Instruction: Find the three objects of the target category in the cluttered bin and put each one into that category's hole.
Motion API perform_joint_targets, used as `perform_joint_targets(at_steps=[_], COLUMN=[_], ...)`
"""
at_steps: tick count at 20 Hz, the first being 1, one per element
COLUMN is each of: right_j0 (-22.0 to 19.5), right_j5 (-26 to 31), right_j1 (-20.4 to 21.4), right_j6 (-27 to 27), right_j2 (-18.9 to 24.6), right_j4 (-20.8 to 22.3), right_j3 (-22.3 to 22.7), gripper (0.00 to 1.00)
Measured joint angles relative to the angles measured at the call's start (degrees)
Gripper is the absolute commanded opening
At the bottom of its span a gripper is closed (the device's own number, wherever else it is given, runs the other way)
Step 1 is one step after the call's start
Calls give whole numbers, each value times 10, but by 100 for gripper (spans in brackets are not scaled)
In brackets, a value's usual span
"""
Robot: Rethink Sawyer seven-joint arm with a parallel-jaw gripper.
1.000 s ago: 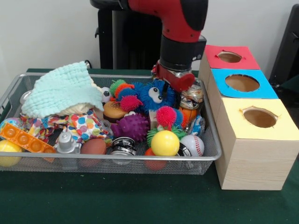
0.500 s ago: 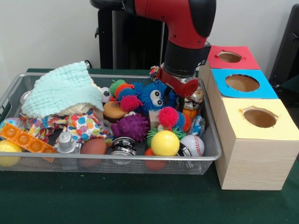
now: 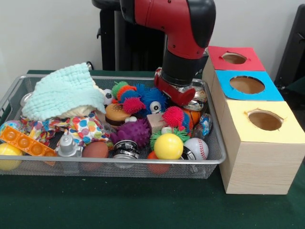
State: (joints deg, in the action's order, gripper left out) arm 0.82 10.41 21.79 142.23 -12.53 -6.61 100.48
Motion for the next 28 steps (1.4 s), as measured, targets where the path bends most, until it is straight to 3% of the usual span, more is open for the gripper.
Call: perform_joint_targets(at_steps=[13, 28], right_j0=[-1, -80], right_j5=[-1, -1], right_j1=[-7, -4], right_j6=[0, 0], right_j2=[-14, -22], right_j4=[28, 134], right_j3=[-19, -75], gripper=[0, 0])
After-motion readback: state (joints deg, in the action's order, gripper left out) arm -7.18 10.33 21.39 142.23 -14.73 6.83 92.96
